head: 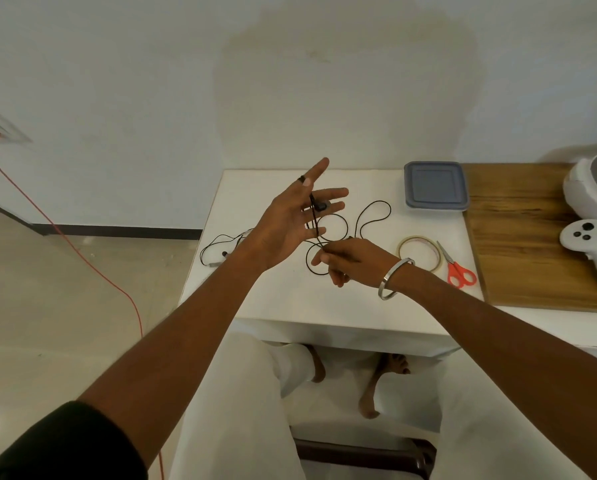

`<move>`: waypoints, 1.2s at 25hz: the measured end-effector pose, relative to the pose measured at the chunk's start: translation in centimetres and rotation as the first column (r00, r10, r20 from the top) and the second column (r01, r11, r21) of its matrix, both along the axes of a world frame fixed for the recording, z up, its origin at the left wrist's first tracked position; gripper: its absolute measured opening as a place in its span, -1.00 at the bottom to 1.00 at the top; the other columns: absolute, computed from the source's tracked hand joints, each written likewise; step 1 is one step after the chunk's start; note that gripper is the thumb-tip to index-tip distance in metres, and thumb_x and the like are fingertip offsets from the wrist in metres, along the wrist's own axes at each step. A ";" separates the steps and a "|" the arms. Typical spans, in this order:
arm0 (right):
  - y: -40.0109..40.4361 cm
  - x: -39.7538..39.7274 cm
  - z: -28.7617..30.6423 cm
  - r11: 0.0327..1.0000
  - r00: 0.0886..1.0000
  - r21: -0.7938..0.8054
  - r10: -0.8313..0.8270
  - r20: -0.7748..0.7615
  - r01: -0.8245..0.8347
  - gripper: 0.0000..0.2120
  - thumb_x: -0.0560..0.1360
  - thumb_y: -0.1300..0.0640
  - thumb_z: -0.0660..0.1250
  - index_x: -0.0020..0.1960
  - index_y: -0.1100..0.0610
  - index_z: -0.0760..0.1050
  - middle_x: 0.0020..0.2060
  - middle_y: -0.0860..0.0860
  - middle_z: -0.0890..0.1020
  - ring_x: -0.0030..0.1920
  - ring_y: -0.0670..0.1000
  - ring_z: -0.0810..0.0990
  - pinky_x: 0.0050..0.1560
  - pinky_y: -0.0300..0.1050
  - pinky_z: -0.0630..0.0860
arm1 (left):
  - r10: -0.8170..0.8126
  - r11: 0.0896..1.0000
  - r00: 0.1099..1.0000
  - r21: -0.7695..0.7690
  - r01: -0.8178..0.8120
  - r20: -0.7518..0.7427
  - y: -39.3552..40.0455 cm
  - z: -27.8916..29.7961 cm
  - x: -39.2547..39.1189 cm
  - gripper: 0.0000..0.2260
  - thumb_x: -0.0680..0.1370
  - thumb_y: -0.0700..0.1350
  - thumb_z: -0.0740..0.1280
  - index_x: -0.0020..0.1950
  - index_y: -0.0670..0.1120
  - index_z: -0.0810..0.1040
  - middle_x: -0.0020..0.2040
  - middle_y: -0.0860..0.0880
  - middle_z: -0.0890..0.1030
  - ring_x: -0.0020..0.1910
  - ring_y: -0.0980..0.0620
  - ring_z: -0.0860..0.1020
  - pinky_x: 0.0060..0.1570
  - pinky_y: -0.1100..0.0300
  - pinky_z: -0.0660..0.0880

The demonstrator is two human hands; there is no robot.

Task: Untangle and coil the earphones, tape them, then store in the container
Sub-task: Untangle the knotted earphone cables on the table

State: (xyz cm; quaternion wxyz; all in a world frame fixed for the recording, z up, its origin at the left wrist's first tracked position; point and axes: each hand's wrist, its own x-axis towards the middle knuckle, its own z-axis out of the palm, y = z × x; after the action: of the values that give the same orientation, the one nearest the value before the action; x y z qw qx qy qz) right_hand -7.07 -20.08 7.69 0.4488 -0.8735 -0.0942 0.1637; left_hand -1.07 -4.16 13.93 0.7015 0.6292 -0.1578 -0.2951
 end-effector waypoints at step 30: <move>-1.7 0.4 1.2 0.950 0.962 0.183 -0.268 0.058 0.254 -0.77 0.59 0.12 0.18 -0.18 0.14 0.52 -0.41 0.01 0.55 -0.39 -0.06 0.51 -0.23 -0.16 0.47 | -0.131 0.968 0.959 -0.243 0.069 -0.251 -0.1 1.7 -1.3 -0.59 0.69 0.10 -0.05 0.43 0.04 0.40 0.24 -0.21 0.57 0.31 -0.30 0.48 0.28 -0.36 0.33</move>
State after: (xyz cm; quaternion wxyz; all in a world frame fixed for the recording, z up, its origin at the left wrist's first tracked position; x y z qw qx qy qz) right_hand -6.65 -21.79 8.87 0.5366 -0.8418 -0.0101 0.0579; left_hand -2.33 -4.28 15.68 0.7689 0.4891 -0.1276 -0.3914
